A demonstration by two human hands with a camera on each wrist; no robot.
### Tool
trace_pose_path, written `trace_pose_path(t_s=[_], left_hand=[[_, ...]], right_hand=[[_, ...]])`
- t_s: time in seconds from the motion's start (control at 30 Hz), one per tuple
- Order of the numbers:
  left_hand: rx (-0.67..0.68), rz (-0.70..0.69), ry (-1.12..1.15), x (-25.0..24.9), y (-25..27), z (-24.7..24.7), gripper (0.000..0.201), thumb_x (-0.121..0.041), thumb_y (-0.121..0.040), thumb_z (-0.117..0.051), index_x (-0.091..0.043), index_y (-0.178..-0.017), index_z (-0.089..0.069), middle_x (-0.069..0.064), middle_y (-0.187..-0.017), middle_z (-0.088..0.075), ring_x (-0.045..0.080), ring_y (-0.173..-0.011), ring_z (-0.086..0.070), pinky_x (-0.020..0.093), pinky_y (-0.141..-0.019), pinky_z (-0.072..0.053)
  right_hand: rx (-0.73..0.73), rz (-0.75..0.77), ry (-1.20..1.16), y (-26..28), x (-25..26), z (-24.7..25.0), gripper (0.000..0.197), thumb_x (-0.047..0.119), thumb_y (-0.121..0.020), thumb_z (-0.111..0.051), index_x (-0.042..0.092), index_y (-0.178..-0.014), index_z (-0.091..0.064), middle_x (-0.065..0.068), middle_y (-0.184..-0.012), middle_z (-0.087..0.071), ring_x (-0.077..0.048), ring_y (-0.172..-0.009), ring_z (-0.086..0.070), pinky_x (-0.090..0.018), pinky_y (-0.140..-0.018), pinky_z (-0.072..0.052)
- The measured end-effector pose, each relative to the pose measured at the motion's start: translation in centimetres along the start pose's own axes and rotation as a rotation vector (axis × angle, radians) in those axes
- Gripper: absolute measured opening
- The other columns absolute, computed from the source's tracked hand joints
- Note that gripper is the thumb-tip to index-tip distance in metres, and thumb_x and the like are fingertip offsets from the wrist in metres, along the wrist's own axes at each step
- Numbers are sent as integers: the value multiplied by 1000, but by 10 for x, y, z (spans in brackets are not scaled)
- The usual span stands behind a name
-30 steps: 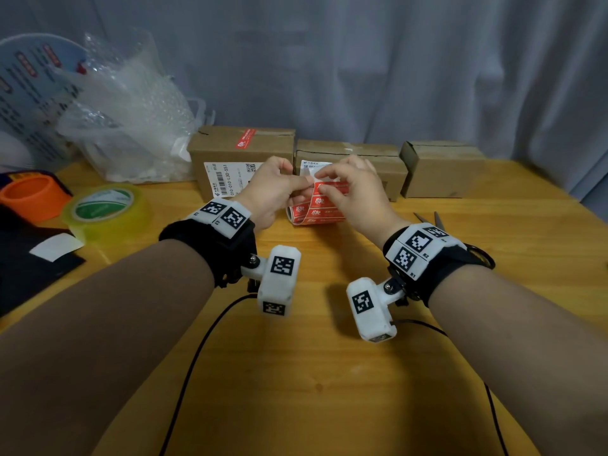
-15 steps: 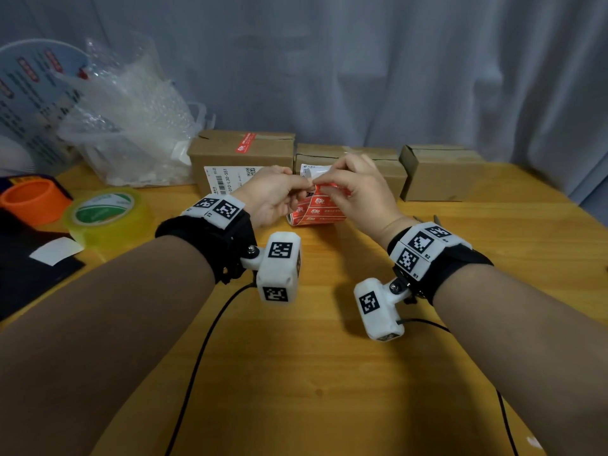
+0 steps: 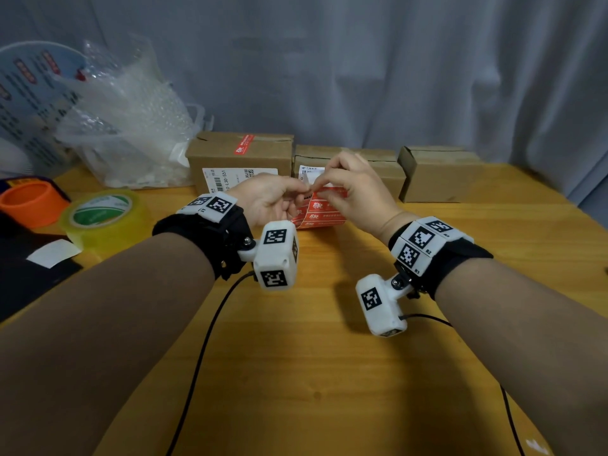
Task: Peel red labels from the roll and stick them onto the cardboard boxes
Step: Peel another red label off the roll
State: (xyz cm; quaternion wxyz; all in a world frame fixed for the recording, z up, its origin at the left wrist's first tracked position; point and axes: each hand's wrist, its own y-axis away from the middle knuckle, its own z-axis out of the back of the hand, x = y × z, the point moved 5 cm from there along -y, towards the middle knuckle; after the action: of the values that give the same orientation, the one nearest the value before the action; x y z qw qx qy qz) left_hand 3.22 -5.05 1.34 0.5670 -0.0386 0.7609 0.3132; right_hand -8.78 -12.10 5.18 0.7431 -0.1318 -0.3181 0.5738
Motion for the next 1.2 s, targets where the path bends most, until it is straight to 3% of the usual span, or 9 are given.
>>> trace_pose_path(t_s=[0.2, 0.4, 0.47, 0.6, 0.77, 0.87, 0.93, 1.03, 1.2], left_hand=[[-76, -56, -11, -1, -2, 3, 13, -3, -85, -57, -10, -74, -56, 2, -68, -57, 4, -52, -44, 11, -39, -36], [-257, -173, -150, -11, -7, 11, 9, -5, -81, -61, -10, -77, -55, 2, -69, -53, 7, -51, -40, 17, -44, -30], [-319, -213, -198, -14, -7, 13, 13, -8, -80, -63, -8, -91, -57, 3, -74, -53, 10, -57, -44, 21, -49, -34], [-482, -287, -416, -14, -6, 22, 49, -14, -79, -65, -8, -124, -46, 5, -104, -51, 18, -94, -49, 28, -74, -39], [-544, -320, -544, -1, -3, 36, 45, -9, -80, -64, -3, -120, -46, 5, -103, -46, 19, -96, -44, 26, -77, -33], [-539, -321, -610, 4, 0, 40, 43, -12, -77, -68, -5, -115, -50, 5, -102, -49, 22, -100, -49, 28, -76, -34], [-497, -345, -683, 1, 3, 35, 37, -13, -78, -69, -8, -111, -53, 3, -102, -50, 19, -95, -47, 27, -76, -35], [-435, -439, -787, -11, 11, 21, 26, -17, -80, -69, -12, -98, -52, 3, -97, -54, 19, -90, -52, 28, -73, -38], [-378, -690, -780, -39, 27, -1, 19, -33, -85, -63, -15, -94, -61, 3, -102, -61, 17, -93, -57, 31, -85, -48]], right_hand=[[21, -43, -58, 0, -5, 0, 5, 14, -81, -67, 18, -83, -71, 6, -94, -50, -17, -98, -46, -29, -87, -39], [-28, -254, -254, 3, -21, 9, 9, 13, -85, -63, 22, -83, -64, 4, -101, -48, -16, -104, -46, -30, -92, -40], [-64, -310, -293, 6, -27, 14, 11, 12, -86, -61, 23, -84, -61, 3, -104, -48, -16, -101, -48, -25, -90, -42], [-147, -375, -333, 12, -36, 25, 6, 9, -90, -56, 14, -89, -60, 3, -104, -47, 0, -84, -48, -3, -71, -42], [-298, -413, -398, 19, -48, 36, 14, 8, -89, -56, 21, -84, -57, 1, -102, -49, 5, -77, -50, -19, -73, -47], [-393, -404, -426, 20, -48, 48, 28, 7, -87, -56, 33, -77, -53, 1, -100, -49, 2, -80, -49, -10, -75, -43], [-381, -399, -465, 19, -45, 51, 28, 6, -86, -57, 32, -77, -53, -2, -102, -53, -3, -85, -52, -9, -79, -43], [-287, -394, -497, 16, -38, 48, 16, 6, -87, -57, 21, -83, -58, -3, -99, -61, -13, -94, -57, -24, -86, -49], [-201, -366, -488, 15, -26, 44, 16, 8, -88, -58, 23, -82, -57, 1, -88, -61, -7, -80, -56, -12, -68, -48]])
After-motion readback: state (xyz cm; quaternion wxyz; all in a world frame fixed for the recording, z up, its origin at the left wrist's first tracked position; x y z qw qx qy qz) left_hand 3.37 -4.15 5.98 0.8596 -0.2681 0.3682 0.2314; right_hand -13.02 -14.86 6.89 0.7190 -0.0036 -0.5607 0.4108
